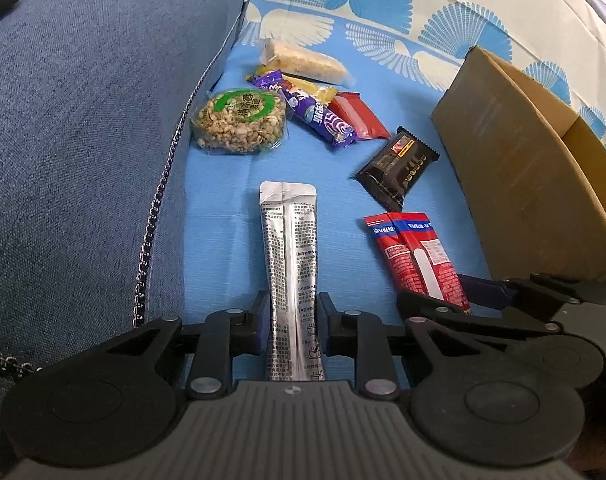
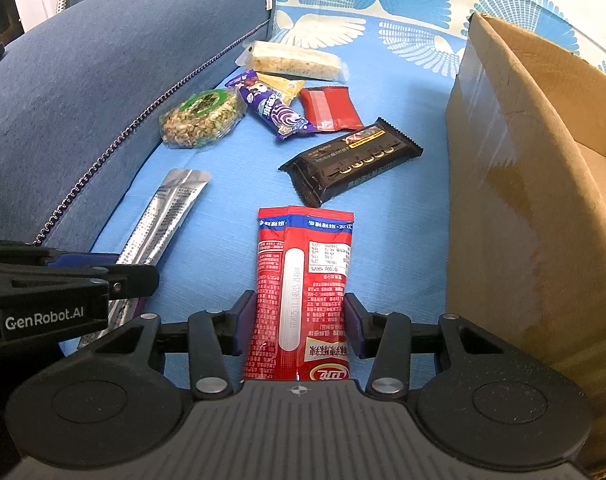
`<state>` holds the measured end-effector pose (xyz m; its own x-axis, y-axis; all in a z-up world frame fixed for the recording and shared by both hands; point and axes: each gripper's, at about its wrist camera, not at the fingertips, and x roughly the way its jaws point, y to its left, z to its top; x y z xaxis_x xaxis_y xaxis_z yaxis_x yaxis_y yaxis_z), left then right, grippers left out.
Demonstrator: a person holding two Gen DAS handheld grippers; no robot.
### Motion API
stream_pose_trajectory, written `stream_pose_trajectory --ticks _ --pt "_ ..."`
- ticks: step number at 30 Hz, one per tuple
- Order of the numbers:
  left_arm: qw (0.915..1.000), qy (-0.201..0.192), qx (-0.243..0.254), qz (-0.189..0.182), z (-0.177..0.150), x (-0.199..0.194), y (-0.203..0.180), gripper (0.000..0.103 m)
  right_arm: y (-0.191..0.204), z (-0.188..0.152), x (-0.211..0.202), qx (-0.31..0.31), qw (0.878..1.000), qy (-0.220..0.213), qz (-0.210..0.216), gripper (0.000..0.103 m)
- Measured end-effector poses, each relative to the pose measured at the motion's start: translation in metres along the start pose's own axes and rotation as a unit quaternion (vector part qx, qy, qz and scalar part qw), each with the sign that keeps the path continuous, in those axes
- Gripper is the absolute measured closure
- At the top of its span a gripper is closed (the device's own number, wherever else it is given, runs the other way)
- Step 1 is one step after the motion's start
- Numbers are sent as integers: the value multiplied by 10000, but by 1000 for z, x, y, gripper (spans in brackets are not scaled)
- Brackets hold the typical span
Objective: Organize snacks
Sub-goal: 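Hold the silver bar and red wafer pack above the bed, then carry the silver bar with the left gripper while the right carries the red wafer pack into the box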
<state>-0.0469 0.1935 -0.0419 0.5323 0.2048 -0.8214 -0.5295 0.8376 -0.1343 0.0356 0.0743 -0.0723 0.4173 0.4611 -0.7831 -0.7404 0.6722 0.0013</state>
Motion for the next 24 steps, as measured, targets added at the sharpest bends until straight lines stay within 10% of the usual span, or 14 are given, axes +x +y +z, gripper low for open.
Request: stream_pose_trajectory --ticks 24 --pt "9973 -669 -145 -275 -4 -27 4 78 -4 13 -27 73 9983 -577 18 57"
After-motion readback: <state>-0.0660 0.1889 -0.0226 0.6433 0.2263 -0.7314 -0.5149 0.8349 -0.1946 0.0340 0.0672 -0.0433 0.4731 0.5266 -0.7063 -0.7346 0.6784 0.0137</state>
